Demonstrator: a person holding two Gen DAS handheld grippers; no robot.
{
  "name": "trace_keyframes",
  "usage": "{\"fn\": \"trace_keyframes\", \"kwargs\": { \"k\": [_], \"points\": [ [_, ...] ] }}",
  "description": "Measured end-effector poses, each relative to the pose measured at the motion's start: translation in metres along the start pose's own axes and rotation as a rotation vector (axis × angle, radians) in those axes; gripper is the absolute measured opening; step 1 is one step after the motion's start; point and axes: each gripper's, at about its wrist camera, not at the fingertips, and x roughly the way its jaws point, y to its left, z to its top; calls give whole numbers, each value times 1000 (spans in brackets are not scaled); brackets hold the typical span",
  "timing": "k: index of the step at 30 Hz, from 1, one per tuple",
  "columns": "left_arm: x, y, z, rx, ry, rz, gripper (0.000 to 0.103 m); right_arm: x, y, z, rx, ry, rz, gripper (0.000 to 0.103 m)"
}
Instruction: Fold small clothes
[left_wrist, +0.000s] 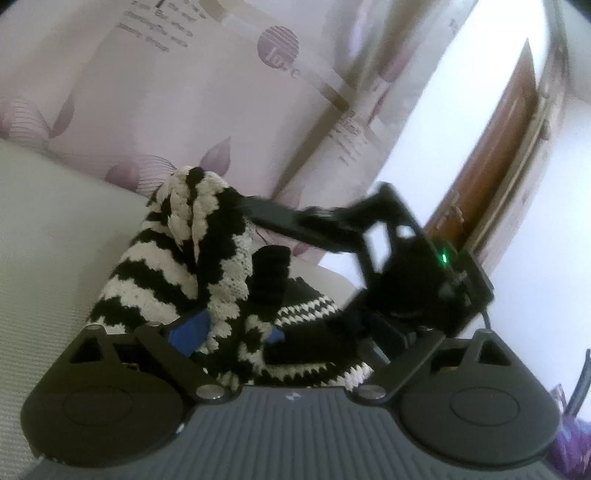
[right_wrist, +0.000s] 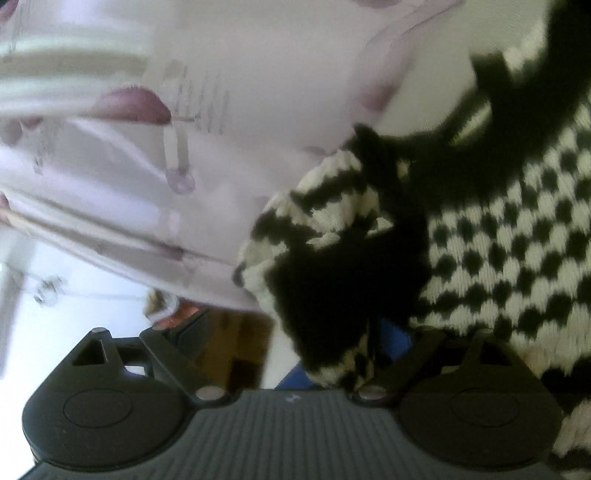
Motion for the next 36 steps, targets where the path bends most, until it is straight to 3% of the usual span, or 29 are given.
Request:
{"fn": "trace_keyframes", "kwargs": {
  "k": [2,3,4,7,12,15,18,22,29,36],
  "points": [
    [-1,-3,-3,20,7,-1,92,3,10,0,-95,0,-76,78],
    [-3,-4,-4,31,0,9,94,6,16,-1,-158,14,-112,49],
    [-5,-5,-4,35,-4,10,94,11,22,-2,-207,29,-163,31],
    [-23,-5,-4,28,-18,1,94,11,21,-5,-238,5,-215,24],
    [-76,6,-1,-19,-145,67,100,10,29,-6,-331,-51,-246,20],
    [-91,18,0,-35,-184,159,102,-2,34,1,-354,-81,-207,20],
    [-94,33,-6,-97,-167,199,102,-21,42,17,-397,-104,-202,20],
    [-90,38,-14,-147,-155,195,102,-58,46,44,-445,-155,-202,20],
    [-63,19,-15,-101,-102,156,102,-118,26,84,-497,-192,-287,17],
    [-24,3,-16,-34,-70,150,102,-154,-17,89,-449,-263,-367,16]
  ]
}}
